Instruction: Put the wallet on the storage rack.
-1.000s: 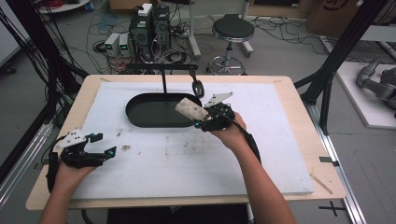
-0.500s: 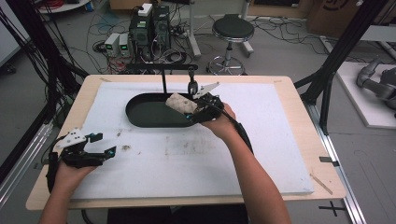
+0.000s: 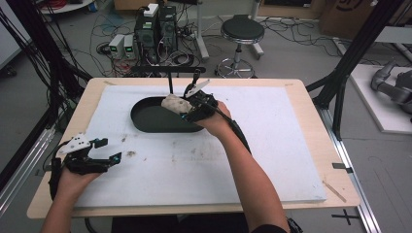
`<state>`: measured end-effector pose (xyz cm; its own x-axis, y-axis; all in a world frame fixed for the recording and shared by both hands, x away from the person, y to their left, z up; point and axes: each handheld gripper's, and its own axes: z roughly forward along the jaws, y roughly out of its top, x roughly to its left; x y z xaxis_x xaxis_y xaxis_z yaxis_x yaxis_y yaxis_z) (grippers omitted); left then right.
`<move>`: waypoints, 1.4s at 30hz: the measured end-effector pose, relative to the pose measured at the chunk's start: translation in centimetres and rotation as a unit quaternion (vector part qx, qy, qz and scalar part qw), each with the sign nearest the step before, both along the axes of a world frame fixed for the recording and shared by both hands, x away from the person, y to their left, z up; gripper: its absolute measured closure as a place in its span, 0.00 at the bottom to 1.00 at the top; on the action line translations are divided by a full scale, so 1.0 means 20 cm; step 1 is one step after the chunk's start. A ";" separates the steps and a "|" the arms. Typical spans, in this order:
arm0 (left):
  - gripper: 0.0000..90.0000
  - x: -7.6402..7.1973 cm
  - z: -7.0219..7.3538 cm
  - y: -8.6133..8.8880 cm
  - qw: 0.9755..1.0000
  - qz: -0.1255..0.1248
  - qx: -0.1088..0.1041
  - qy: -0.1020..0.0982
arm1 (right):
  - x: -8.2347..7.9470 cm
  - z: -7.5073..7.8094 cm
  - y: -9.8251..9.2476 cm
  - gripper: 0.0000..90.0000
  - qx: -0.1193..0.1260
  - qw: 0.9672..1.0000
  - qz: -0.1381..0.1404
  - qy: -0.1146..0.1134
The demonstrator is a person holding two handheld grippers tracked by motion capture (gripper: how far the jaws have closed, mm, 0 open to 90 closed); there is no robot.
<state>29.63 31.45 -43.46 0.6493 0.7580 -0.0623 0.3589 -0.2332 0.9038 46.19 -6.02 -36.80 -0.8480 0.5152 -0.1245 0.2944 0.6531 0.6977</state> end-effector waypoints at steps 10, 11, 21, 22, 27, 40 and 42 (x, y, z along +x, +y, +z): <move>0.18 0.00 0.01 0.00 1.000 -0.001 0.000 -0.002 | 0.07 -0.06 0.11 0.40 -0.029 0.999 -0.002 0.014; 0.18 0.00 0.01 0.00 1.000 -0.001 0.000 -0.002 | 0.08 -0.07 0.12 0.40 -0.031 0.999 0.000 0.011; 0.18 0.00 0.00 0.00 1.000 0.000 0.000 0.000 | 0.14 -0.20 0.20 0.40 -0.052 0.998 -0.011 0.027; 0.18 0.00 0.00 0.00 1.000 0.001 0.001 0.000 | 0.14 -0.21 0.20 0.40 -0.055 0.998 -0.011 0.030; 0.18 0.00 0.00 0.00 1.000 0.001 0.001 0.000 | 0.16 -0.26 0.23 0.40 -0.070 0.997 -0.014 0.038; 0.18 0.00 0.00 0.00 1.000 -0.002 0.004 0.001 | 0.17 -0.25 0.20 0.30 -0.050 0.997 -0.031 0.057; 0.18 0.00 0.00 0.00 1.000 -0.001 0.003 0.001 | 0.16 -0.23 0.19 0.29 -0.048 0.997 -0.032 0.059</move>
